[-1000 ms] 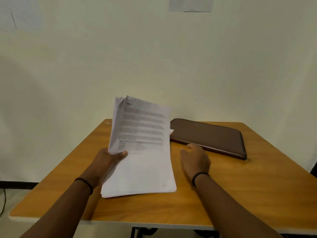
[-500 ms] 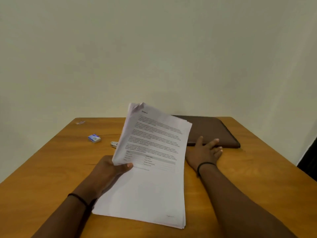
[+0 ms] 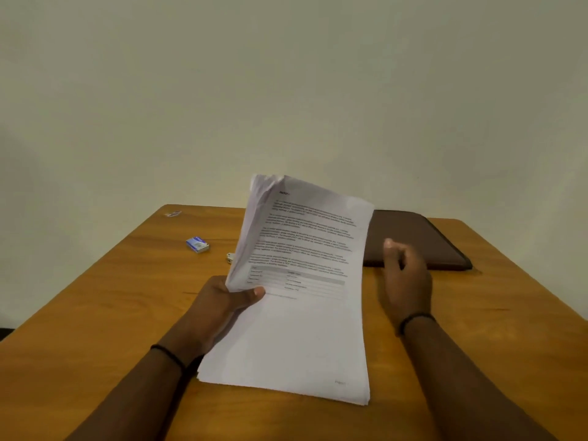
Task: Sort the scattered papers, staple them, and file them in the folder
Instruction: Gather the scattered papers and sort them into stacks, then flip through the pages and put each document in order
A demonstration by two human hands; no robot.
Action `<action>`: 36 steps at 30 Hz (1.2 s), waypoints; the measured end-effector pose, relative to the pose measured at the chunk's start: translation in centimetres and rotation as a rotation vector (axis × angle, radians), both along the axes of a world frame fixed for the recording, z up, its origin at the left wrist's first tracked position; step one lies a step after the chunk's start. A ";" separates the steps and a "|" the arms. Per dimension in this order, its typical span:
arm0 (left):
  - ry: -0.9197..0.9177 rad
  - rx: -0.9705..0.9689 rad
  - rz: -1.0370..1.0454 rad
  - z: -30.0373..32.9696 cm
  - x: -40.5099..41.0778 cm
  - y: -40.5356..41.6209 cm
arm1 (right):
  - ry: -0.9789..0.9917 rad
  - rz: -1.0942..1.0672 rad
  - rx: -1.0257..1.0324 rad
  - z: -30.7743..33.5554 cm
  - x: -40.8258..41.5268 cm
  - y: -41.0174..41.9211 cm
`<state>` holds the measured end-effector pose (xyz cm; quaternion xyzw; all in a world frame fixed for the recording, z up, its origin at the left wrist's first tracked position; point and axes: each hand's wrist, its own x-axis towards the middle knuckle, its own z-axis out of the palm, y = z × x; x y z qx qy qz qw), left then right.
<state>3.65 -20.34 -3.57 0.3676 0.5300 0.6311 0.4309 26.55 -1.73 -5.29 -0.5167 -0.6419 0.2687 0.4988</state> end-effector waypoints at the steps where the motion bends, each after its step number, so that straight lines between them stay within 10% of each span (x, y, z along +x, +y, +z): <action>1: -0.004 0.014 0.012 0.2 -0.1 -0.1 | 0.228 0.129 -0.035 0.5 -0.3 -1.5; 5: 0.026 0.004 -0.007 0.1 0.0 0.0 | 0.442 0.763 -0.423 1.8 -0.9 -4.8; 10: 0.087 -0.042 0.022 -0.2 0.1 -0.2 | 0.504 0.627 -0.477 1.5 1.2 -4.6; 14: 0.943 -0.148 0.556 -1.4 -3.5 1.6 | 0.531 0.538 -0.458 1.8 2.2 -4.6; 21: 1.457 -0.415 0.449 -1.7 -3.8 3.9 | 0.520 0.428 -0.376 1.9 2.5 -5.1; 36: 1.396 -0.419 0.378 -1.6 -5.2 11.5 | 0.457 0.378 -0.320 2.1 1.2 -1.1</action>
